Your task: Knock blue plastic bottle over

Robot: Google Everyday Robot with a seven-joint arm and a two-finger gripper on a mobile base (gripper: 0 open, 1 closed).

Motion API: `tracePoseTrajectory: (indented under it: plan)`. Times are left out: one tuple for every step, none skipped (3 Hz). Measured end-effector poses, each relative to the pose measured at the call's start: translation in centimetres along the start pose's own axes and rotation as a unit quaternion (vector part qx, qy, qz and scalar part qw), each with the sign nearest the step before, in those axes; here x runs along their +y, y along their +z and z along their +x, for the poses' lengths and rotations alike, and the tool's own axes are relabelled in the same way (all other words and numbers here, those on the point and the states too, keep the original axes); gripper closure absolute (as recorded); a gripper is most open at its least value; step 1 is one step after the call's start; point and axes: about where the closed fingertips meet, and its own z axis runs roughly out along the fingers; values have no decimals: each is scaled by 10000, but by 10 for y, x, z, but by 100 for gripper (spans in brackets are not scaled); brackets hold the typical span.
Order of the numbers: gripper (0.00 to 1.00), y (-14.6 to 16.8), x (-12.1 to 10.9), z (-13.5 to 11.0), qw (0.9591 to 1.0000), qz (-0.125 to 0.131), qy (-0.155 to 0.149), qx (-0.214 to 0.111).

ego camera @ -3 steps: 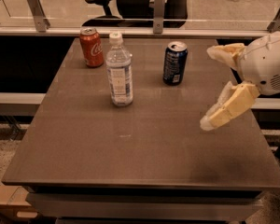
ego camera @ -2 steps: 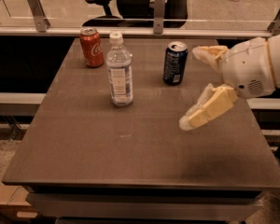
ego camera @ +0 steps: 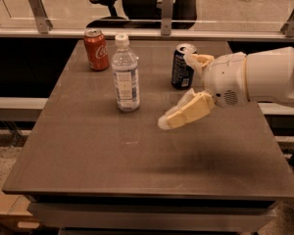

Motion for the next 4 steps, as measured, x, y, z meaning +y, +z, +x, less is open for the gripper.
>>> tracePoseTrajectory:
  plan:
    - [0, 21, -14, 6, 9989, 15, 103, -462]
    - [0, 36, -25, 8, 9966, 12, 149, -815]
    - [0, 48, -31, 2, 9950, -53, 82, -998]
    - [0, 63, -29, -8, 9943, -224, -32, -1038]
